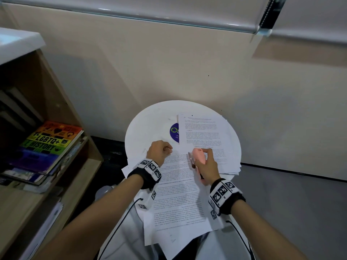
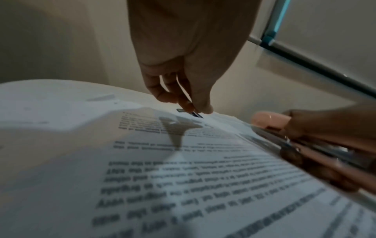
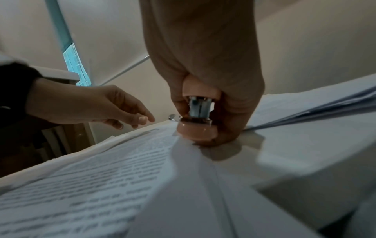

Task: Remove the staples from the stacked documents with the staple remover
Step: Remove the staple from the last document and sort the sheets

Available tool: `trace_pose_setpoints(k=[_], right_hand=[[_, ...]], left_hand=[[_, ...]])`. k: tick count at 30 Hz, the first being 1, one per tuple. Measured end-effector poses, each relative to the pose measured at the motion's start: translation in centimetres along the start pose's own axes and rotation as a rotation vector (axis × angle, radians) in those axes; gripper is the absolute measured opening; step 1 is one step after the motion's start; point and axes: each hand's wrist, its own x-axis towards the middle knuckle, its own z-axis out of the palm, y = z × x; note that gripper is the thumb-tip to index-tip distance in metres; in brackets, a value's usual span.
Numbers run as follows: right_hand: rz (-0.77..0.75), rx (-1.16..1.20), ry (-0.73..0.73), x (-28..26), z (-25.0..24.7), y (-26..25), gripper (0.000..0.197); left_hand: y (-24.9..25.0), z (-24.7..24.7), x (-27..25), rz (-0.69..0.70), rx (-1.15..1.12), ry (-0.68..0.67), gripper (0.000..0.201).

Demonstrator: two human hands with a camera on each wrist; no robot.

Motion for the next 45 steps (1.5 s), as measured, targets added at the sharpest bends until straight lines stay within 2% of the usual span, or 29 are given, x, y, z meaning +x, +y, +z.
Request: trace_pose_setpoints(k=[5, 13, 21, 23, 27, 29, 31, 33, 38, 41, 45], right_hand=[[0.029, 0.052, -0.019, 0.3, -0.3, 0.2, 0.035], [0.024, -0.045, -0.002, 0.6, 0.0, 0.8, 0.039], [0.028, -0.066, 0.009, 0.2, 0.2, 0.5, 0.039], [0.027, -0.066, 0.012, 0.0, 0.2, 0.3, 0.038], [0.036, -0.085, 0.006, -0.2, 0.2, -0.1, 0.038], [0.041, -0.093, 0.002, -0.2, 0.1, -0.1, 0.037], [0.042, -0.090, -0.009, -0.2, 0.0, -0.1, 0.037], [0.043, -0.082, -0.024, -0.4, -0.1, -0.4, 0.038], [0.027, -0.109, -0.026, -0.8, -0.3, -1.3, 0.037], [0.034, -0.105, -0.031, -1.1, -0.2, -1.6, 0.037], [0.079, -0.120, -0.009, -1.1, 0.0, -1.4, 0.046]], left_hand=[[1.3, 1.1, 0.5, 0.011, 0.156, -0.144, 0.021], [1.4, 2.2, 0.7, 0.021, 0.250, -0.138, 0.011], [1.4, 2.5, 0.1, 0.262, 0.537, -0.144, 0.009], [1.7, 2.7, 0.0, 0.257, 0.624, -0.162, 0.016], [2.0, 3.1, 0.5, 0.247, 0.866, -0.214, 0.042], [2.2, 3.1, 0.6, 0.259, 0.906, -0.240, 0.047], [2.1, 2.6, 0.7, 0.258, 0.830, -0.241, 0.042], [1.5, 1.4, 0.8, 0.199, 0.601, -0.205, 0.031], [-2.7, -4.8, -0.5, 0.009, 0.105, 0.111, 0.015], [-8.0, -9.1, -3.5, -0.163, 0.089, 0.260, 0.014], [-17.0, -9.9, -7.6, -0.414, 0.012, 0.248, 0.011]])
